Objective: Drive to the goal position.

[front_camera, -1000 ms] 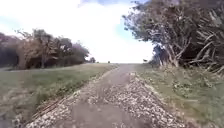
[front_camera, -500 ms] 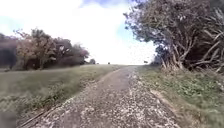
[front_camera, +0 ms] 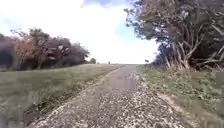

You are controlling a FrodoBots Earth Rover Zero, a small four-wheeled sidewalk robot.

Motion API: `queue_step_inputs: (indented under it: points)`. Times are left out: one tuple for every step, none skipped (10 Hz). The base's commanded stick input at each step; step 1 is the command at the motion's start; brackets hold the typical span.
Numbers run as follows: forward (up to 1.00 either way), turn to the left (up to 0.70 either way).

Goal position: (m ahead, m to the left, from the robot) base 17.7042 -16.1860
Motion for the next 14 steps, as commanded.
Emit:
queue_step_inputs:
  points:
    - [0.85, 0.00]
    - [0.85, 0.00]
    - [0.85, 0.00]
    - [0.85, 0.00]
    - [0.85, -0.05]
    - [0.85, -0.10]
    - [0.85, -0.15]
    - [0.85, -0.20]
    - [0.85, -0.25]
    - [0.85, -0.30]
    - [0.85, -0.30]
    - [0.85, -0.30]
    - [0.85, -0.30]
    - [0.85, -0.30]
